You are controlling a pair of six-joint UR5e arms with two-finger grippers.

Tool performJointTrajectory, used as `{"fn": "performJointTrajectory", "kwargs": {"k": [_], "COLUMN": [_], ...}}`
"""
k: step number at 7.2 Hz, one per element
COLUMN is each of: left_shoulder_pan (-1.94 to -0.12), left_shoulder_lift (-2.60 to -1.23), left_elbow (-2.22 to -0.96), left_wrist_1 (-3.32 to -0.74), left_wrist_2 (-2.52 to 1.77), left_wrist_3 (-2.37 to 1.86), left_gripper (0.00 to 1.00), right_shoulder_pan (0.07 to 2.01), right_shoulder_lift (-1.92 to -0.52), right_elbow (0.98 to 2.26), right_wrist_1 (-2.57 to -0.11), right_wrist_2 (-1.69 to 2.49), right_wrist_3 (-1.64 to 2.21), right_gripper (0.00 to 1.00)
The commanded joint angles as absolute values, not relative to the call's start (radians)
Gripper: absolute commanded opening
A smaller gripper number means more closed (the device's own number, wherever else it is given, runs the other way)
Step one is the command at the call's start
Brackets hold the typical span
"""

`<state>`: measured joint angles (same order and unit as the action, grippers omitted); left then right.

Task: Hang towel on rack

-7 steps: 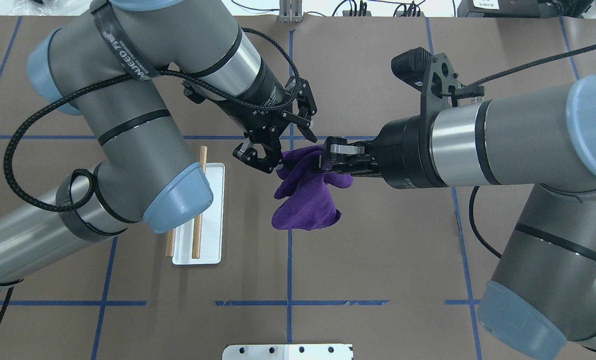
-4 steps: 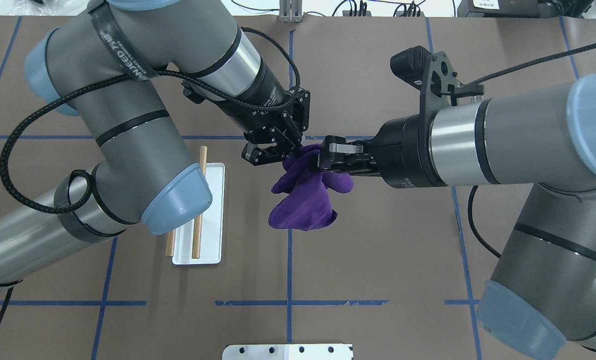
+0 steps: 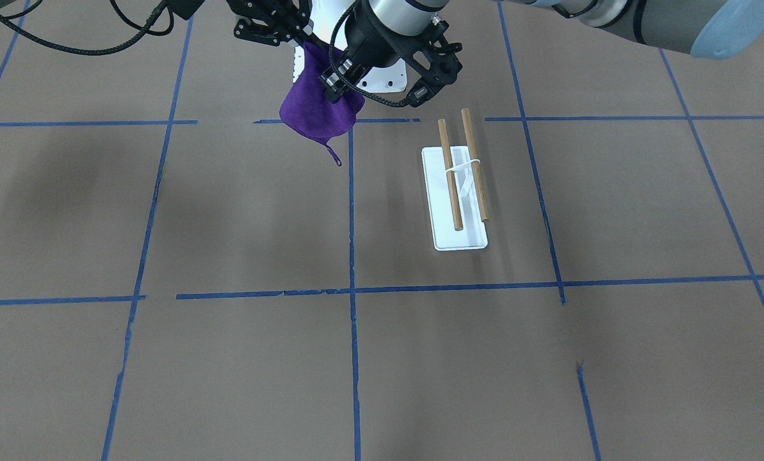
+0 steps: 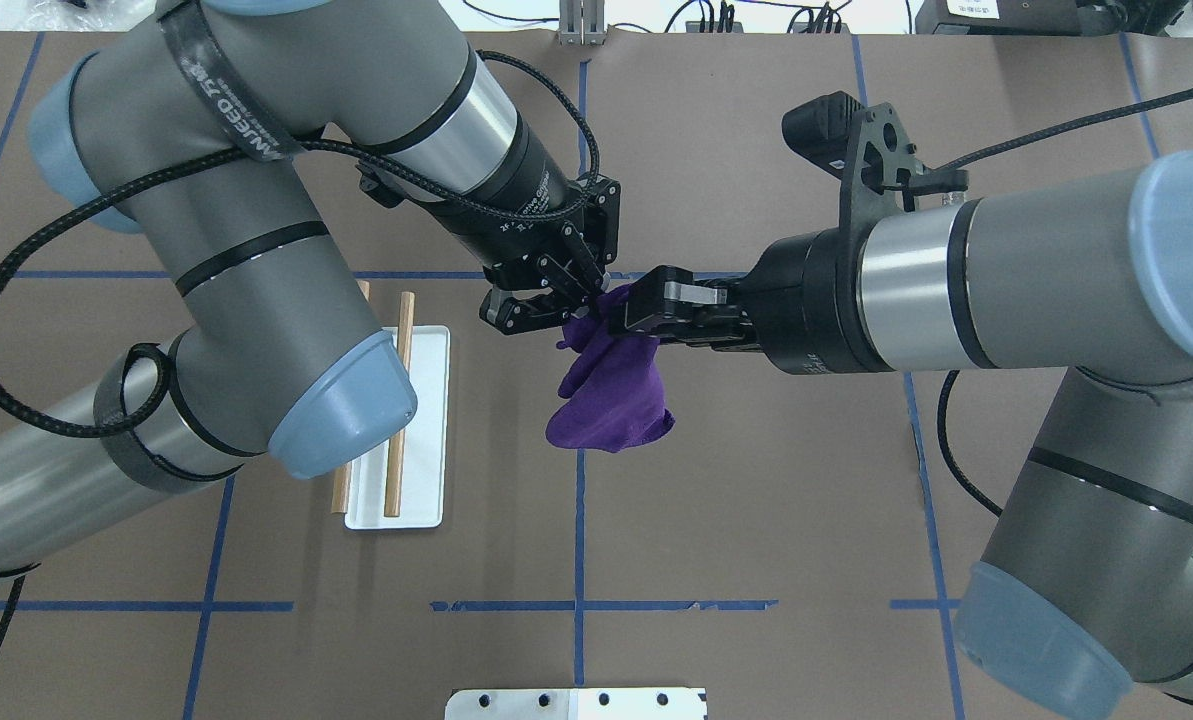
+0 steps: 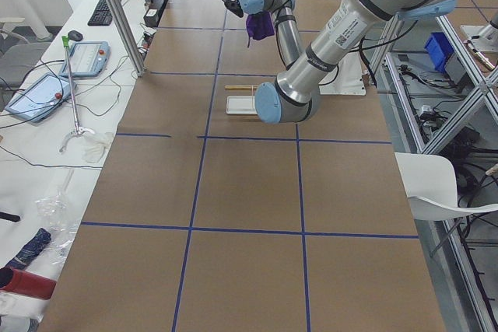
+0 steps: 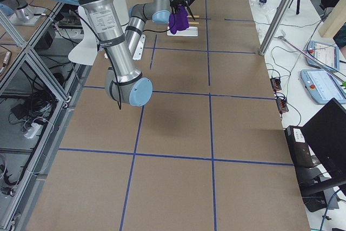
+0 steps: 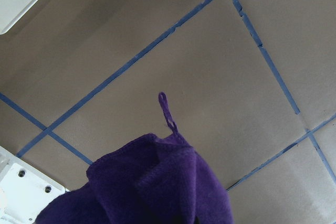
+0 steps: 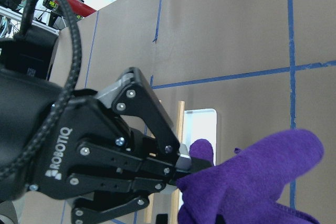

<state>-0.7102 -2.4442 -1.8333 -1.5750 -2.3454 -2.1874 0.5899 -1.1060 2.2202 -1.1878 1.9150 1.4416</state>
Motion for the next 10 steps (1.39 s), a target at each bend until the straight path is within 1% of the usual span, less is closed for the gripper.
{"fn": "performJointTrajectory", "kwargs": {"k": [1, 3, 5, 6, 7, 9, 10], "left_shoulder_pan": [-0.710, -0.704, -0.635, -0.629, -0.582, -0.478, -0.454], "left_shoulder_lift": [-2.441, -2.433, -2.415, -2.375, -2.324, -2.310, -2.242], "left_elbow": [-1.836, -1.838, -1.857, -1.938, -2.009, -2.034, -2.107], "left_wrist_1": [-1.574, -1.574, -1.548, -1.542, -1.510, -1.415, -1.408], "left_wrist_2": [-2.345, -2.307, -2.144, -2.061, -1.916, -1.682, -1.636], "left_wrist_3": [-2.187, -2.187, -2.187, -2.187, -2.187, -2.186, -2.177], "left_gripper": [0.00, 0.00, 0.00, 0.00, 0.00, 0.00, 0.00], "right_shoulder_pan": [0.592, 0.612, 0.659, 0.679, 0.689, 0.704, 0.716], "right_shoulder_lift": [-1.108, -1.141, -1.227, -1.259, -1.262, -1.273, -1.288], "right_elbow": [2.229, 2.238, 2.256, 2.256, 2.258, 2.258, 2.258], "right_wrist_1": [-1.204, -1.204, -1.204, -1.204, -1.204, -1.204, -1.204], "right_wrist_2": [1.914, 1.924, 1.924, 1.924, 1.924, 1.924, 1.924], "right_wrist_3": [1.440, 1.439, 1.433, 1.430, 1.428, 1.428, 1.427], "right_gripper": [1.00, 1.00, 1.00, 1.00, 1.00, 1.00, 1.00]}}
